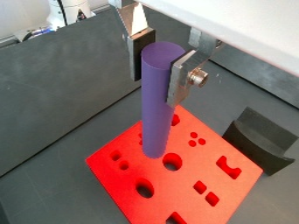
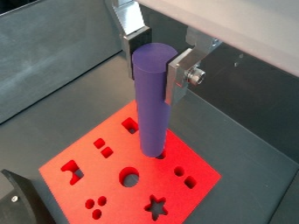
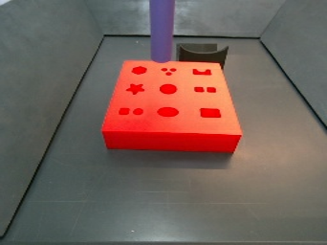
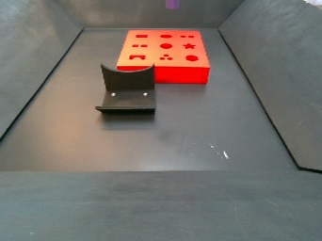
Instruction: Insert the round object.
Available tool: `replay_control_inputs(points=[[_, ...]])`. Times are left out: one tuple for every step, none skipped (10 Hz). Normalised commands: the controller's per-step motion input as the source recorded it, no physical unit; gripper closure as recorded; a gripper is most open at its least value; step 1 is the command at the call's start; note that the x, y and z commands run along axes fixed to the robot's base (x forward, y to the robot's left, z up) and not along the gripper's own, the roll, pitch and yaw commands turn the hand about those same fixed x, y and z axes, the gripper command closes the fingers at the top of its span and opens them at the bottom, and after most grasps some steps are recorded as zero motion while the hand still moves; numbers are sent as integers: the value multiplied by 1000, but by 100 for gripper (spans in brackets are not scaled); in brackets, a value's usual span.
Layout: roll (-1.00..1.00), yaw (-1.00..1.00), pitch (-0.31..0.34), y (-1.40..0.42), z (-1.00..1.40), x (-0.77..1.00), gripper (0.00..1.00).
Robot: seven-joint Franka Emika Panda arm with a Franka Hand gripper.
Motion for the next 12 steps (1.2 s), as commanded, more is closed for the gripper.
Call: replay_control_inputs(points=[[76,-91,-19,386,-563,154,100],[164,-91,-59,597,-791,146,100],[197,-86,-89,571,-754,149,100],[229,-69,-97,411,-723,171,100],[74,-37,-61,17,-451,180,100],[0,-31,-76,0,-346,86,100],[-57,0,-83,0,-251,149,100],[-31,-17,-60,0,-246,46,100],[-27,0,-50,3,-257,0,100],[-67,0,-61,0,-229,0,100],[-71,0,-70,0,-249,0,100],[-56,0,-73,0,-271,0,100]])
